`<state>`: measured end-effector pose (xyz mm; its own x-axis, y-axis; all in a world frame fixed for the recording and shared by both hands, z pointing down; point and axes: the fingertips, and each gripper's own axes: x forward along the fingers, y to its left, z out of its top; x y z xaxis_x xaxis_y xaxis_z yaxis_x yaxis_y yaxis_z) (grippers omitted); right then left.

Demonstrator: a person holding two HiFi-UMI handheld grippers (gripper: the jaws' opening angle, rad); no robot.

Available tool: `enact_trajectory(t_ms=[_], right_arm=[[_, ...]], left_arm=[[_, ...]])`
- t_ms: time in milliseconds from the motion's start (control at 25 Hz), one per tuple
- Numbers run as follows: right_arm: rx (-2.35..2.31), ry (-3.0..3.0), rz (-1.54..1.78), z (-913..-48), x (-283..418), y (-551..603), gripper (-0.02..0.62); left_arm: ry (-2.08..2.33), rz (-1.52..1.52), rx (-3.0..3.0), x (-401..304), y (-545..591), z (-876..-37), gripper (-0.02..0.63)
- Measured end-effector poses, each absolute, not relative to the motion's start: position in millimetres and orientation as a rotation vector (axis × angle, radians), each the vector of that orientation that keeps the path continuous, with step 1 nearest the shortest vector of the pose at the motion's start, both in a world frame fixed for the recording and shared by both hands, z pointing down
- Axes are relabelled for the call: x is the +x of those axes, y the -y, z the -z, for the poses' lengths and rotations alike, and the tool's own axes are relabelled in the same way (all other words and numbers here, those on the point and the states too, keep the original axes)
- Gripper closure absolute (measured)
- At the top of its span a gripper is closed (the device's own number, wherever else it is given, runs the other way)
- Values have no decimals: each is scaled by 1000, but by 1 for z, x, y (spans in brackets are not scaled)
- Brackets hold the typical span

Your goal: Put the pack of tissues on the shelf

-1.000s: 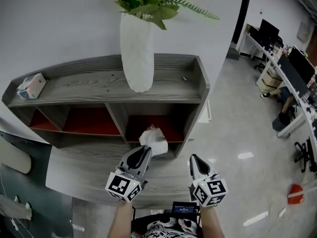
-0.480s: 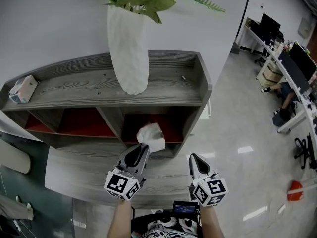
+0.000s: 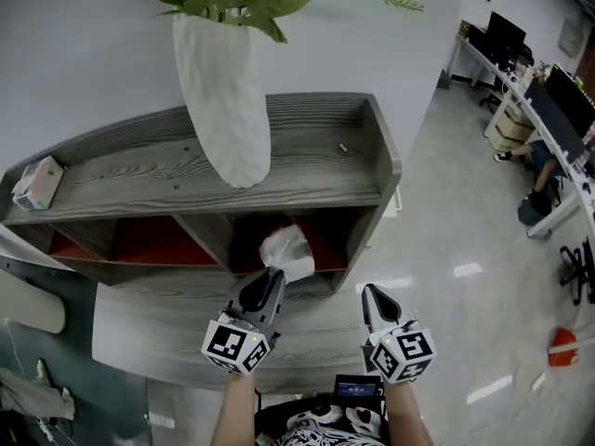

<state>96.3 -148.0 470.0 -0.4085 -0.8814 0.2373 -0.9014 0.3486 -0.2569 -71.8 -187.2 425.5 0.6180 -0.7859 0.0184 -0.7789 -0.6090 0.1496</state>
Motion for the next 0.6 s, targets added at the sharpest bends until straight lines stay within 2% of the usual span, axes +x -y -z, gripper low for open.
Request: enact_trajectory(t_ms=[600], right_arm=[[1694, 2508, -556, -474, 107, 167, 591]], left_arm=[[1364, 67, 2632, -73, 218, -440, 561]])
